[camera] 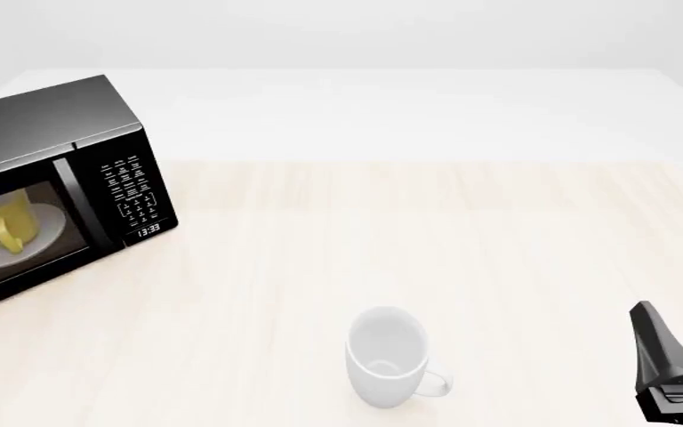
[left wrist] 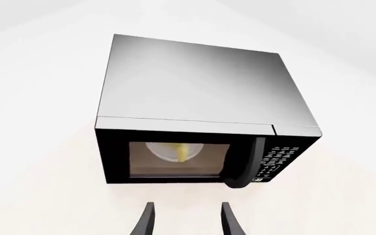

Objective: Put the yellow and white mug in the microwave and close it.

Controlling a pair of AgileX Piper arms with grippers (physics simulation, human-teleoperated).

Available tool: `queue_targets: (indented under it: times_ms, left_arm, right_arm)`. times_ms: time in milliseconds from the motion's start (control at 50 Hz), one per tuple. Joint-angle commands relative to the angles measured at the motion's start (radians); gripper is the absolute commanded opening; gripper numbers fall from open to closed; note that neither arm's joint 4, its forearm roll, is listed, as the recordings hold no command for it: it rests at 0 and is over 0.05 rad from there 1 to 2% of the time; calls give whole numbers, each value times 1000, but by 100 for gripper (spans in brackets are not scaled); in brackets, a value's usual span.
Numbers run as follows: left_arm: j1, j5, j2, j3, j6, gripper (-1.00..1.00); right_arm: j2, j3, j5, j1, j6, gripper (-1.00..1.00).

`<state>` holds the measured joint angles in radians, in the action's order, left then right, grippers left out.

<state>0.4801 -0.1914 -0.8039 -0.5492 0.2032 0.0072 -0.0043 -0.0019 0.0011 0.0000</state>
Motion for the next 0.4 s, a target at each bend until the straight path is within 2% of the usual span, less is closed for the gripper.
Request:
queue_targets:
  times_ms: [20,160,400]
  left_arm:
    - [-17,-122,129,-46,35,100]
    - [-15,-212,223,-105,44,100]
    - [-12,-280,277,-154,64,100]
  right_arm:
    - [0,0,0,0,0,100]
    - [0,0,0,0,0,100]
    - [0,0,0,0,0,100]
